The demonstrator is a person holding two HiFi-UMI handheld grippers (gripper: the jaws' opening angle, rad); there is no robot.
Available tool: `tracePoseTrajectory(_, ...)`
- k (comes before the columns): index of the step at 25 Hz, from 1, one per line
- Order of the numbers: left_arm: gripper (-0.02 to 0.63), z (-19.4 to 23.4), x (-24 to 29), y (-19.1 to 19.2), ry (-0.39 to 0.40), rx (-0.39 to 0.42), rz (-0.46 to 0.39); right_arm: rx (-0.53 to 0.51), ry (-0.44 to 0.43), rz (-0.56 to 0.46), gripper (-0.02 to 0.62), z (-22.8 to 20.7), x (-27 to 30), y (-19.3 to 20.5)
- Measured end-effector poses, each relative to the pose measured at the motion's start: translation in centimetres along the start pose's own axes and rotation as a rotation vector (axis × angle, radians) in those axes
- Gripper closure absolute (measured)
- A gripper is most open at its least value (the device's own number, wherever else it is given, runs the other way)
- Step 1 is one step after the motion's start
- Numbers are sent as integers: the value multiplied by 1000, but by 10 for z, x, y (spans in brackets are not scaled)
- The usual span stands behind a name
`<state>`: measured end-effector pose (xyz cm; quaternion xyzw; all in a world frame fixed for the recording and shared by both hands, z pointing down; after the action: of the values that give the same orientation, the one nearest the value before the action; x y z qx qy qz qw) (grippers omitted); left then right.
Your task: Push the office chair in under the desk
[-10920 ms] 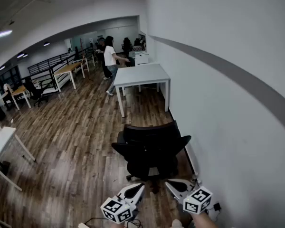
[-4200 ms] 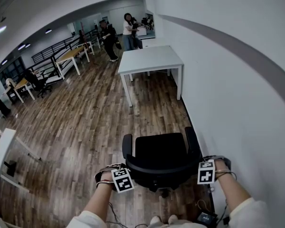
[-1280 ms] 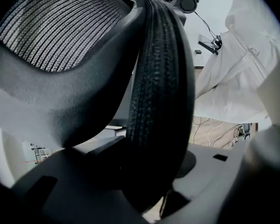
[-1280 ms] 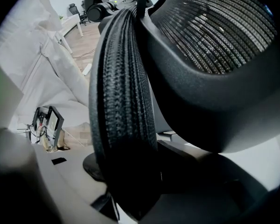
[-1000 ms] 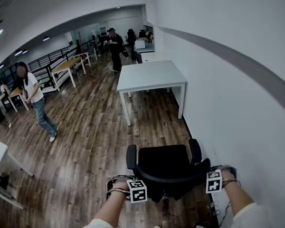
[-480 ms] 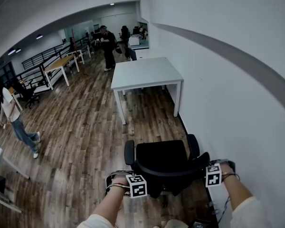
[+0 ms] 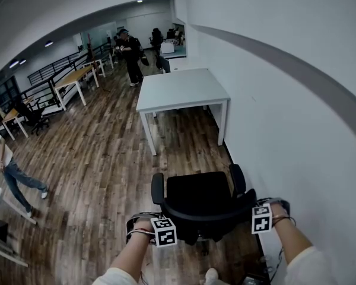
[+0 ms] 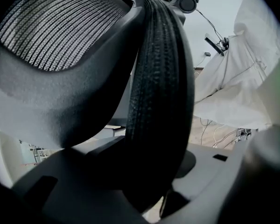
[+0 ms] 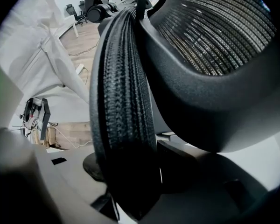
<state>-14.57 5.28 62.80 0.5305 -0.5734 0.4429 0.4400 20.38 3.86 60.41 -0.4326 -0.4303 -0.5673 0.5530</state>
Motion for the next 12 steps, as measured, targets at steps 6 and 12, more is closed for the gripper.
tracePoseTrajectory(6, 407, 26, 8, 3, -1, -22, 3, -19, -4, -6, 357, -33, 11, -4)
tracePoseTrajectory(12, 407, 50, 9, 10, -14, -35, 9, -34, -1, -17, 357, -60, 13, -12)
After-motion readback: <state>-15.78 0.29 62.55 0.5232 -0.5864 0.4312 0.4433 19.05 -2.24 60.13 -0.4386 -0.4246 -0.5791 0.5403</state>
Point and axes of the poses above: the fingertips, and each gripper's own axes: x forward along the fingers, z to its left, y out of its underside, the point moved 5 cm from there along -x, backward along the fingers, and after that the axes turned 1 degree about x, right-handed, at the moved point
